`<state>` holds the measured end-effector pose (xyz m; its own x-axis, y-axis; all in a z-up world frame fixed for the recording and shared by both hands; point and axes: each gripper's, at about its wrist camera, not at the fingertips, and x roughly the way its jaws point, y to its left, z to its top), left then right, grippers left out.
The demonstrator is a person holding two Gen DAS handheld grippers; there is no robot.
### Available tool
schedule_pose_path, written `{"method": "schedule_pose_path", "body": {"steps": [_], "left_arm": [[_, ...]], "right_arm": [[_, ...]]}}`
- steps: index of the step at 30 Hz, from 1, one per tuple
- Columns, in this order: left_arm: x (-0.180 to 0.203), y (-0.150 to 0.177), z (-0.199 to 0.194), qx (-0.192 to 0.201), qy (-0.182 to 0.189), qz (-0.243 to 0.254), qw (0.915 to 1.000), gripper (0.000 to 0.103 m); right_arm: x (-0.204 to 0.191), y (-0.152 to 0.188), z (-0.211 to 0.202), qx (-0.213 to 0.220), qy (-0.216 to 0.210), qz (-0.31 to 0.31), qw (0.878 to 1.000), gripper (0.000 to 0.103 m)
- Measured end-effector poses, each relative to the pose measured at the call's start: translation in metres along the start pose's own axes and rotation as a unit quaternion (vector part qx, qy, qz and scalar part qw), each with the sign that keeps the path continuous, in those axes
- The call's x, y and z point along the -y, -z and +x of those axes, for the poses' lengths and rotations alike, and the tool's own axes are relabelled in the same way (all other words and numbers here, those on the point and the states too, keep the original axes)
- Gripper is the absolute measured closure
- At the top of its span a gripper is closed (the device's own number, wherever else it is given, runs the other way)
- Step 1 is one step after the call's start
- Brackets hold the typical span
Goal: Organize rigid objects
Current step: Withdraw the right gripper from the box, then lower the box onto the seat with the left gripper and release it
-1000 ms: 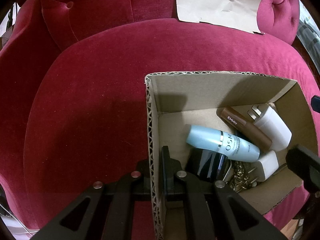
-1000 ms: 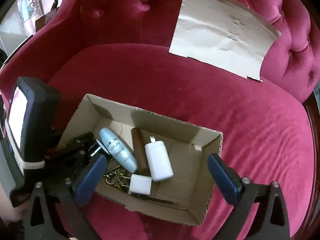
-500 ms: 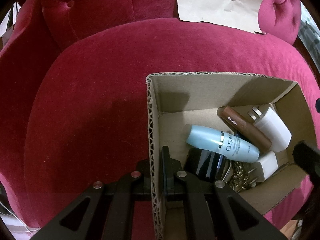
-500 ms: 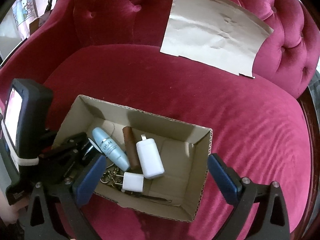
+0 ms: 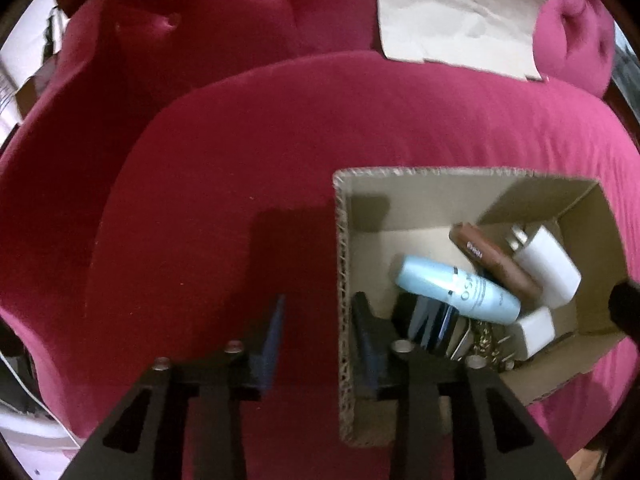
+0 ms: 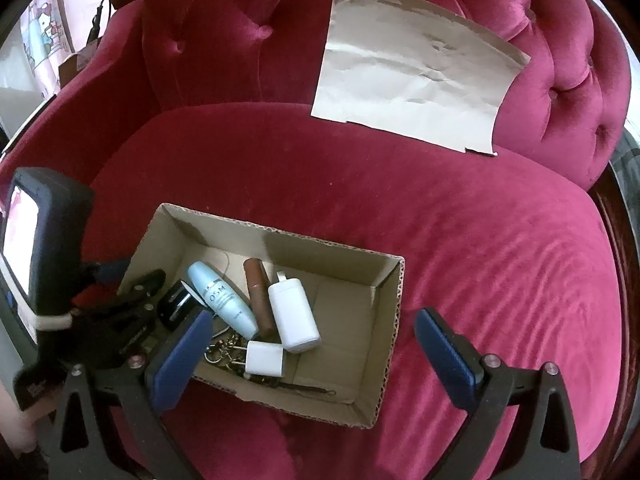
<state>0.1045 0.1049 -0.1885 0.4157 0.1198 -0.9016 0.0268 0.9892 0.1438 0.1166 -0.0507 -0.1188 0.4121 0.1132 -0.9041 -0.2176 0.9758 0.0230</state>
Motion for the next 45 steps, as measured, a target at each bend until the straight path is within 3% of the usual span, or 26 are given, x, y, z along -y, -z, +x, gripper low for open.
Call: {"method": "schedule_pose_path", "body": {"steps": [1, 3, 5, 7, 8, 26, 45], "left_arm": [[-0.001, 0.0, -0.004, 0.004, 0.0, -0.004, 1.0, 0.049], [-0.003, 0.002, -0.014, 0.014, -0.002, -0.008, 0.9999, 0.027], [-0.004, 0.004, -0.023, 0.02, 0.003, -0.013, 0.9997, 0.012], [-0.004, 0.006, -0.03, 0.024, 0.008, -0.018, 0.9995, 0.007], [-0.006, 0.007, -0.034, 0.024, 0.012, -0.02, 0.9994, 0.0], [0.019, 0.032, -0.118, 0.058, 0.027, -0.004, 0.998, 0.0], [0.043, 0.061, -0.16, 0.086, 0.037, -0.006, 0.9956, 0.0]], "right_arm": [[0.0, 0.001, -0.002, 0.002, -0.001, 0.003, 1.0, 0.0], [0.001, 0.001, -0.006, 0.002, -0.004, 0.009, 1.0, 0.0], [0.003, 0.002, -0.01, 0.002, -0.006, 0.015, 1.0, 0.0], [0.003, 0.003, -0.015, 0.004, -0.004, 0.019, 1.0, 0.0], [0.004, 0.003, -0.017, 0.004, -0.001, 0.021, 1.0, 0.0], [0.012, 0.016, -0.089, 0.021, 0.013, 0.051, 0.998, 0.0], [0.009, 0.045, -0.131, 0.046, 0.014, 0.034, 0.998, 0.0]]}}
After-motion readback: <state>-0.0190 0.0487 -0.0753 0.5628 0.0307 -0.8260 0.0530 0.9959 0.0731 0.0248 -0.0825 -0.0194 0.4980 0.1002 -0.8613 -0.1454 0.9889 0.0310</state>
